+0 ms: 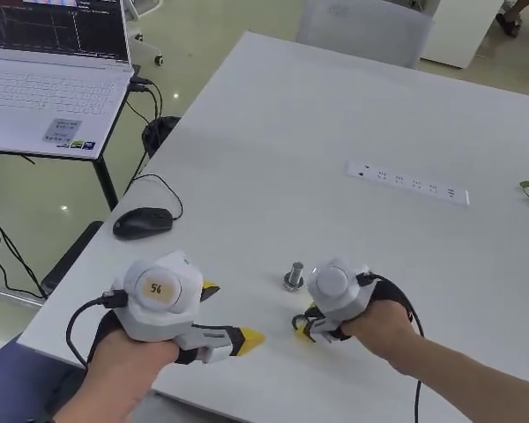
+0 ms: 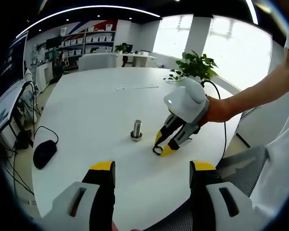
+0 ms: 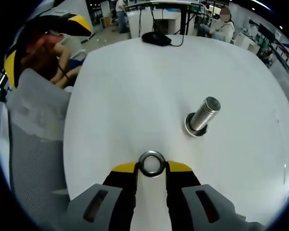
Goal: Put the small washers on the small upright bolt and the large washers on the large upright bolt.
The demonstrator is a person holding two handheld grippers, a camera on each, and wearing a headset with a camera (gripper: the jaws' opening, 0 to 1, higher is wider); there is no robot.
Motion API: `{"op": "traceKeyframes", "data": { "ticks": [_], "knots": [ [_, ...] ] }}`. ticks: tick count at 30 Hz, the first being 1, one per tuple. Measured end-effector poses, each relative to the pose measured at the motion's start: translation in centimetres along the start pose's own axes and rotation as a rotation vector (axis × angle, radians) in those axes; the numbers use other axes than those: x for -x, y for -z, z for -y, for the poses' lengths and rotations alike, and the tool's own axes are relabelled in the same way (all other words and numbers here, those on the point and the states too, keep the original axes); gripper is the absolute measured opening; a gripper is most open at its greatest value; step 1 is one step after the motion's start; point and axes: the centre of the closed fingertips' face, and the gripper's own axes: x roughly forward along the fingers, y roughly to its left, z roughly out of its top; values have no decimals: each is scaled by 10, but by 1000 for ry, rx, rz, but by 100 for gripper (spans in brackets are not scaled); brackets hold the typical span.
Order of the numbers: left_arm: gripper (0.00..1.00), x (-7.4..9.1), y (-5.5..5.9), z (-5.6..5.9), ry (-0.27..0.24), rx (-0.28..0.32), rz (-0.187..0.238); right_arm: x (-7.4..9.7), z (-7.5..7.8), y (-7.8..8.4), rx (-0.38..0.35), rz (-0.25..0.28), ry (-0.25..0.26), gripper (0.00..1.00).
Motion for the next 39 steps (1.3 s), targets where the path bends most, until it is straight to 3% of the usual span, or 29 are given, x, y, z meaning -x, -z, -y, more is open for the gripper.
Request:
{"op": "traceKeyframes", "data": {
  "ticks": [7, 10, 18, 25, 27, 35, 37, 38, 39],
  "knots": [
    [61, -2, -3, 2, 6, -3, 0, 3, 2, 10, -84, -15, 19, 24],
    [61, -4, -2, 3, 10, -7, -4, 5, -2, 13, -84, -17, -1, 24],
    [61, -4, -2, 3, 13, -7, -5, 13, -8, 22, 90, -12, -88, 29],
    [61, -1, 3, 3, 6, 4, -8, 13, -6, 26, 445, -82, -160, 29],
    [61, -1, 4, 2, 4, 5, -9, 13, -6, 26, 515, -101, -171, 29],
    [61, 0, 3, 0, -4, 11, -8, 7, -10, 16, 629, -116, -222, 29],
    [61, 0, 4, -1, -5, 10, -10, 6, -11, 20, 715, -157, -235, 29],
    [61, 0, 4, -1, -6, 11, -10, 6, -16, 17, 748, -138, -255, 29],
    [61, 1, 3, -1, -7, 12, -10, 7, -14, 20, 763, -162, -251, 29]
  ]
}}
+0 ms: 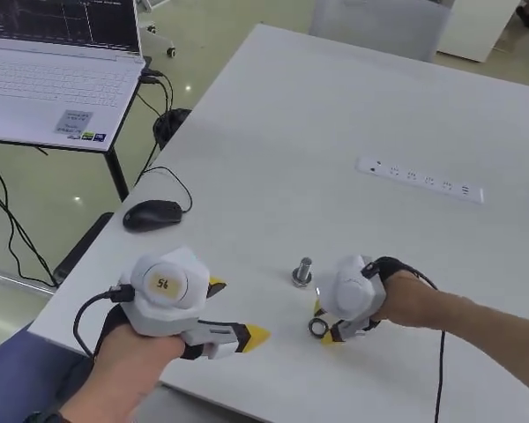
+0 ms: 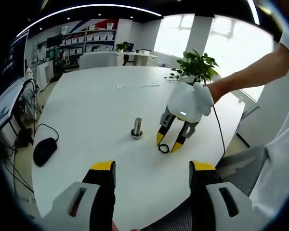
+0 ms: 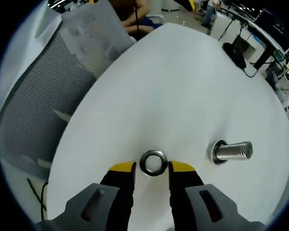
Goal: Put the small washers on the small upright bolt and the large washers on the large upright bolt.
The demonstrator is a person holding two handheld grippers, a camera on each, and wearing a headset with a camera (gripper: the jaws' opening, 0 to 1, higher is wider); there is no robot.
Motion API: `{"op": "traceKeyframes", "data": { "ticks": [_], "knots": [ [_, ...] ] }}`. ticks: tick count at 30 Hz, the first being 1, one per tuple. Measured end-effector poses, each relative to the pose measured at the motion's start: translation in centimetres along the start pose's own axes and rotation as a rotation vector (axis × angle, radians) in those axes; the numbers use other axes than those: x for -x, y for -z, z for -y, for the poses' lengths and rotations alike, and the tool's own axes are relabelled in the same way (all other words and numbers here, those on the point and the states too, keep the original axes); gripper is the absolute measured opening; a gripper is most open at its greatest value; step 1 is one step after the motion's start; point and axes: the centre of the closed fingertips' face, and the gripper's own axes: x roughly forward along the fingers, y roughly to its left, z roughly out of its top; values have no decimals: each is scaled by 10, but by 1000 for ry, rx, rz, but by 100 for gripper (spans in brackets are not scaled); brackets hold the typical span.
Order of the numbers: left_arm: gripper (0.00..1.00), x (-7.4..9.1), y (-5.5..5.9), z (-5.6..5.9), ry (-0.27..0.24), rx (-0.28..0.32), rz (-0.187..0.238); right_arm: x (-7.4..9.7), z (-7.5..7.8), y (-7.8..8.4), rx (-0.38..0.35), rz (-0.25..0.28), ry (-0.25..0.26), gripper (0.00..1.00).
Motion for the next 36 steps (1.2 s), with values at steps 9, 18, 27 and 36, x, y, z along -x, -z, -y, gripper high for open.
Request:
{"op": "traceKeyframes", "data": {
  "ticks": [9, 18, 27, 36],
  "knots": [
    [61, 0, 1, 0, 0, 1, 0, 0, 1, 0, 87, -5, -33, 29],
    [61, -1, -2, 3, 3, -1, 8, 1, 1, 6, 19, -15, -15, 23],
    [61, 1, 0, 1, 0, -4, 6, 8, -5, 11, -195, 48, 28, 23],
    [61, -1, -3, 5, 9, -10, 6, 23, 2, 8, -339, 130, 115, 23]
  ]
}}
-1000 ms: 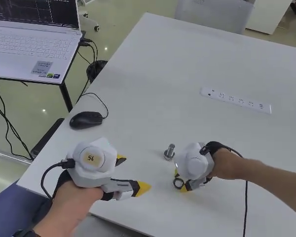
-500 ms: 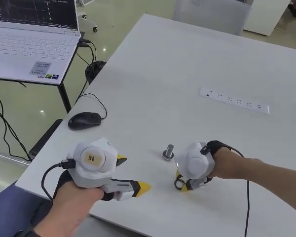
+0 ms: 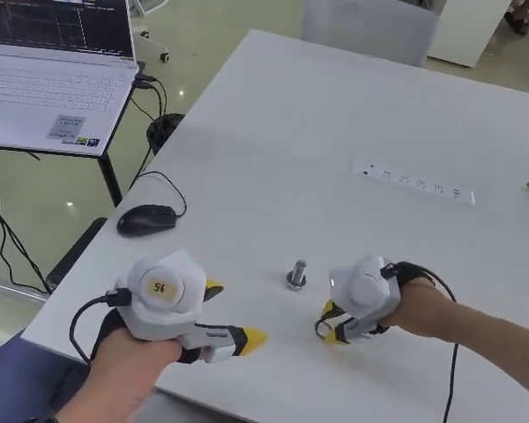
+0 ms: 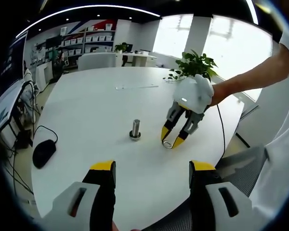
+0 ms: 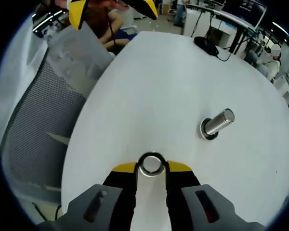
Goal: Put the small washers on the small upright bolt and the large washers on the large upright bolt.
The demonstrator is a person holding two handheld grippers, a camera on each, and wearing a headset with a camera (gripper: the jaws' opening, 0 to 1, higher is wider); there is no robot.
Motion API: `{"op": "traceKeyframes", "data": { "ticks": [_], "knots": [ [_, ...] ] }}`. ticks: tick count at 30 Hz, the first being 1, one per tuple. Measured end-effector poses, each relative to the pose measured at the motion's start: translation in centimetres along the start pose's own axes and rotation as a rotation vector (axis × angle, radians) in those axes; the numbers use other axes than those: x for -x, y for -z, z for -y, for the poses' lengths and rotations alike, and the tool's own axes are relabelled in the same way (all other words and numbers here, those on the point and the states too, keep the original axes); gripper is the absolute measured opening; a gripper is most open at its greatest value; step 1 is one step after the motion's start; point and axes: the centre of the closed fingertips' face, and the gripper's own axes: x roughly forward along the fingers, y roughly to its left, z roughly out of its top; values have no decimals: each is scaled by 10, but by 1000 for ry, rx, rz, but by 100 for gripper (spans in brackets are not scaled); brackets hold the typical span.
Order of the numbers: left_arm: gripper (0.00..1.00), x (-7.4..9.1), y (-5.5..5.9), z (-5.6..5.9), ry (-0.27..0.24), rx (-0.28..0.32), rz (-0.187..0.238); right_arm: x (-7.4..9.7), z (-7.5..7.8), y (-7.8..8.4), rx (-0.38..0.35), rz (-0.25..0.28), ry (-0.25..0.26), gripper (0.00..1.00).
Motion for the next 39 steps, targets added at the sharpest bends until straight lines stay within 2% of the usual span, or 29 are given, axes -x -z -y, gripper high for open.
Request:
{"op": "traceKeyframes", "data": {
  "ticks": [5, 8, 10, 17, 23, 28, 33, 39],
  "knots": [
    [61, -2, -2, 1, 7, -8, -1, 13, 10, -11, -48, 49, 58, 23],
    [61, -2, -4, 2, 9, -12, 1, 27, 22, -22, -164, 117, 124, 23],
    [61, -2, -5, 2, 8, -9, 6, 32, 26, -26, -198, 151, 141, 23],
    [61, -3, -6, 3, 14, -17, 5, 49, 44, -32, -274, 200, 209, 23],
    [61, -3, -6, 3, 12, -14, 9, 59, 60, -39, -303, 212, 244, 23],
    [61, -2, -4, 4, 9, -10, 10, 63, 71, -46, -287, 197, 256, 23],
    [61, -1, -2, 3, 4, -3, 10, 60, 79, -50, -264, 178, 253, 23],
    [61, 0, -3, 1, 1, 0, 11, 53, 83, -53, -243, 148, 239, 23]
  ]
}}
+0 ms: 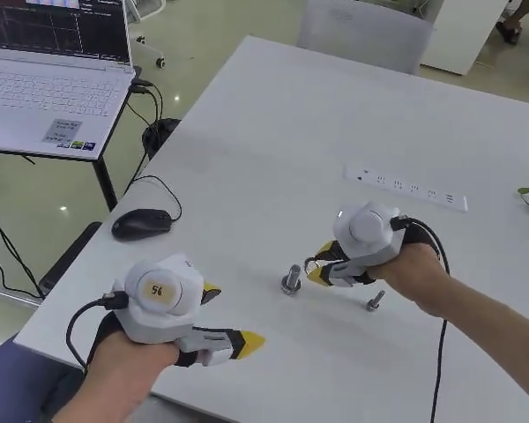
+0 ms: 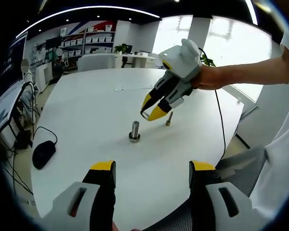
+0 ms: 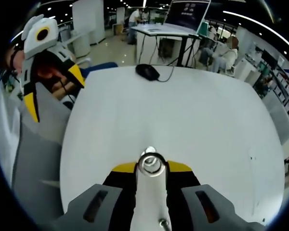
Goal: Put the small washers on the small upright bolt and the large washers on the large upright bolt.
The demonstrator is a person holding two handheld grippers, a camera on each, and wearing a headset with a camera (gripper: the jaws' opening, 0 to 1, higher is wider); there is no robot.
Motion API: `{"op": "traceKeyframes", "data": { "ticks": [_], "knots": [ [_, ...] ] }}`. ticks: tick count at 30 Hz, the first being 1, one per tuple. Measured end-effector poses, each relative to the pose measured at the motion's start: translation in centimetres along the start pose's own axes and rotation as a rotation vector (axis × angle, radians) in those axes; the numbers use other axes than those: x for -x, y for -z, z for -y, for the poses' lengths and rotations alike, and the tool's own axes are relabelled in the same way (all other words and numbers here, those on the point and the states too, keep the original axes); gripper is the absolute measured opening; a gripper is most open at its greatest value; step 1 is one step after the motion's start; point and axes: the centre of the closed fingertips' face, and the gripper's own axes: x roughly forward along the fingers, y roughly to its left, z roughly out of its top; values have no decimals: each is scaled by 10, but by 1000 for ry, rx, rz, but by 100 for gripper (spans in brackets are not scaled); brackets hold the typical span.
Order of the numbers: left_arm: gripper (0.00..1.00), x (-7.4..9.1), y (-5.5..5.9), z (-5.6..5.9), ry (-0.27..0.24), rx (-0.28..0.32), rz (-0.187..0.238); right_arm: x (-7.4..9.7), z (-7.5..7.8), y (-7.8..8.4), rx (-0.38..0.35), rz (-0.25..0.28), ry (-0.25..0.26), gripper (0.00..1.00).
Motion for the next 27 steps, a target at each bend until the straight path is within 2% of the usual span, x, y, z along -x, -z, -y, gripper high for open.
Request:
{"op": "traceKeyframes", "data": {
  "ticks": [9, 17, 27],
  "knots": [
    [61, -1, -1, -2, -2, 2, 1, -12, -1, -5, 39, -33, -20, 23],
    [61, -2, 1, -2, -1, 6, -1, -25, -1, -5, 67, -83, -36, 23],
    [61, 0, 4, -5, -6, 11, -7, -33, -4, -4, 109, -139, -43, 23]
  ]
}}
